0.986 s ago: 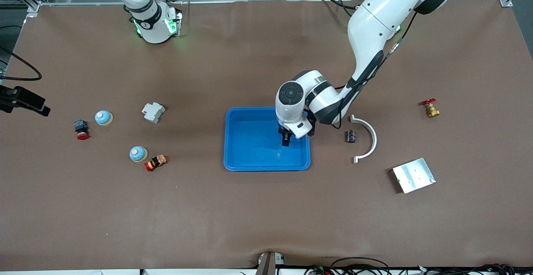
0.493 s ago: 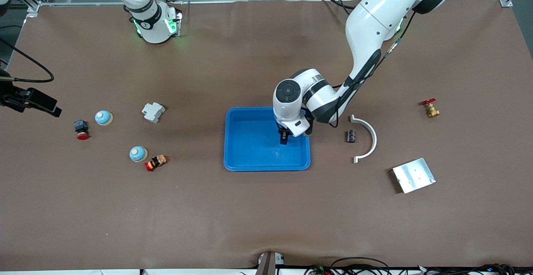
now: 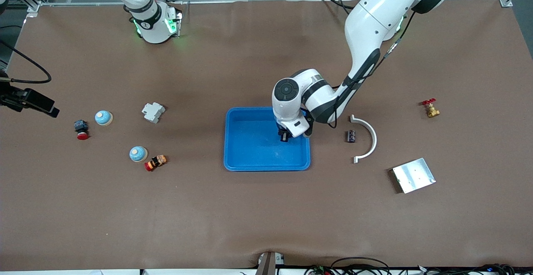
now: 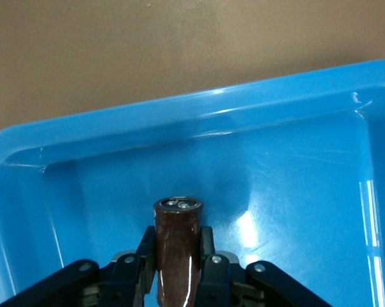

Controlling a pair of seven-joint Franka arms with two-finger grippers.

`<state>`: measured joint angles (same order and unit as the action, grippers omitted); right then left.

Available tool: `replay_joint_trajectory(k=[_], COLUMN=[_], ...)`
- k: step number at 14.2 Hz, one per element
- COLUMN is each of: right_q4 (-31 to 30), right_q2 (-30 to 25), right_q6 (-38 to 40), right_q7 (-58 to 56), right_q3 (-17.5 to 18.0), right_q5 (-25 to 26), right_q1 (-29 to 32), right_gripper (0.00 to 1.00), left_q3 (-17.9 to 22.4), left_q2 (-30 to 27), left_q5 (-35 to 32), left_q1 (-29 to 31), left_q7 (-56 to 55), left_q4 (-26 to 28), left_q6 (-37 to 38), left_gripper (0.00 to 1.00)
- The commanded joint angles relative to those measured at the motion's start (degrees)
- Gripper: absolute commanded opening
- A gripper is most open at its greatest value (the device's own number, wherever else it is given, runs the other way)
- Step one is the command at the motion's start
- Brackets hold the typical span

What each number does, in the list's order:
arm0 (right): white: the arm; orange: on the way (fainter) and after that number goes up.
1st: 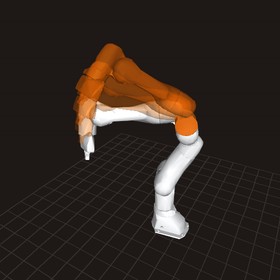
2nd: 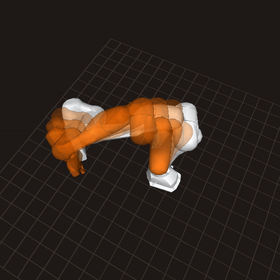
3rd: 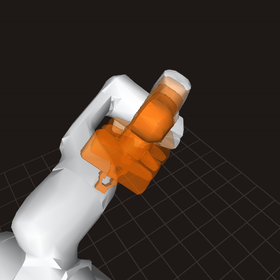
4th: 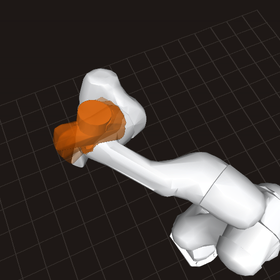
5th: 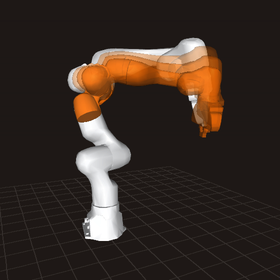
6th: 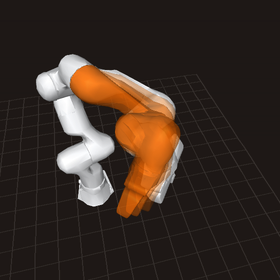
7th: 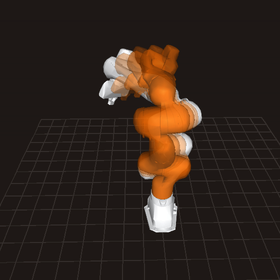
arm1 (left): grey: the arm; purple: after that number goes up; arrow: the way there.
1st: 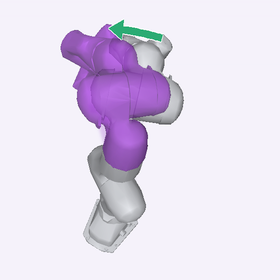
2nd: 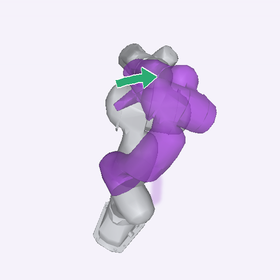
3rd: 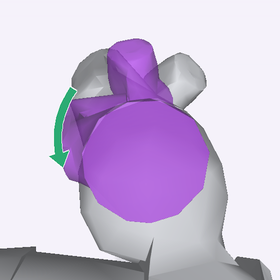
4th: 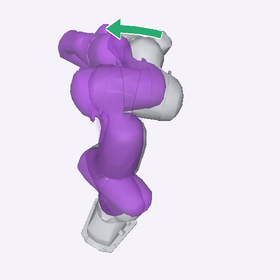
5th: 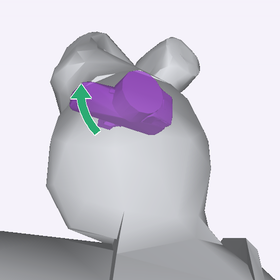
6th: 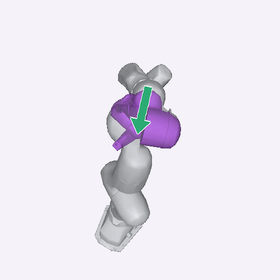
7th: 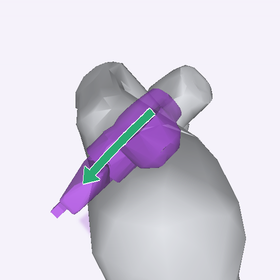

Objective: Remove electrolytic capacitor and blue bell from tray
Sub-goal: 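Lift and carry the capacitor with the left gripper toward the white arc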

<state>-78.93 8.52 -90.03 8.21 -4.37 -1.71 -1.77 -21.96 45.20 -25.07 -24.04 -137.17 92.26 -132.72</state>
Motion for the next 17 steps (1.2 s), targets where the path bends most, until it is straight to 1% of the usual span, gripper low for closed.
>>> replay_joint_trajectory(k=[1, 4, 7, 8, 10, 12, 13, 14, 15, 17], right_q4=[1.77, 1.50, 1.33, 1.41, 1.41, 1.41, 1.41, 1.41, 1.41, 1.41], right_q2=[0.88, 0.80, 0.62, 0.71, 0.71, 0.71, 0.62, 0.62, 0.62, 0.53], right_q6=[1.09, 1.18, 4.33, 4.34, 4.34, 4.34, 4.43, 4.52, 4.52, 4.69], right_q7=[0.22, 0.22, 0.22, 0.22, 0.31, 0.31, 0.31, 0.31, 0.31, 0.31], right_q3=[0.24, 0.42, 0.33, 0.33, 0.33, 0.33, 0.33, 0.33, 0.33, 0.33], right_q5=[-0.50, -0.23, -0.23, -0.23, -0.23, -0.23, -0.23, -0.23, -0.23, -0.23], right_q1=[0.45, 0.18, 0.45, 0.45, 0.28, 0.19, 0.36, 0.45, 0.45, 0.36], right_gripper=[1.00, 1.00, 1.00, 1.00, 1.00, 1.00, 1.00, 1.00, 1.00, 1.00], left_q3=[0.78, 0.52, -0.27, -0.97, -2.55, -2.91, -3.52, -5.01, -6.41, -7.48], left_q2=[-0.02, -1.42, -3.27, -4.15, -5.29, -6.35, -6.79, -7.40, -7.67, -8.19], left_q5=[-1.38, -1.29, -0.51, -0.33, -0.33, -0.33, -0.33, -0.07, 0.80, 0.90], left_q1=[-0.92, -0.75, -0.05, 0.48, 2.58, 4.43, 5.31, 6.80, 8.20, 9.53], left_q7=[1.72, 6.11, 15.84, 19.44, 27.09, 32.20, 37.53, 42.55, 44.34, 48.54], left_q4=[-1.21, -1.12, -0.95, -0.77, -0.50, -0.24, -0.16, -0.07, -0.07, 0.37], left_q6=[0.62, 0.89, 1.06, 1.15, 2.37, 3.17, 3.52, 5.09, 6.15, 6.60], left_gripper=[0.00, 0.00, 0.00, 0.00, 0.00, 0.00, 0.00, 0.00, 0.00, 0.00])
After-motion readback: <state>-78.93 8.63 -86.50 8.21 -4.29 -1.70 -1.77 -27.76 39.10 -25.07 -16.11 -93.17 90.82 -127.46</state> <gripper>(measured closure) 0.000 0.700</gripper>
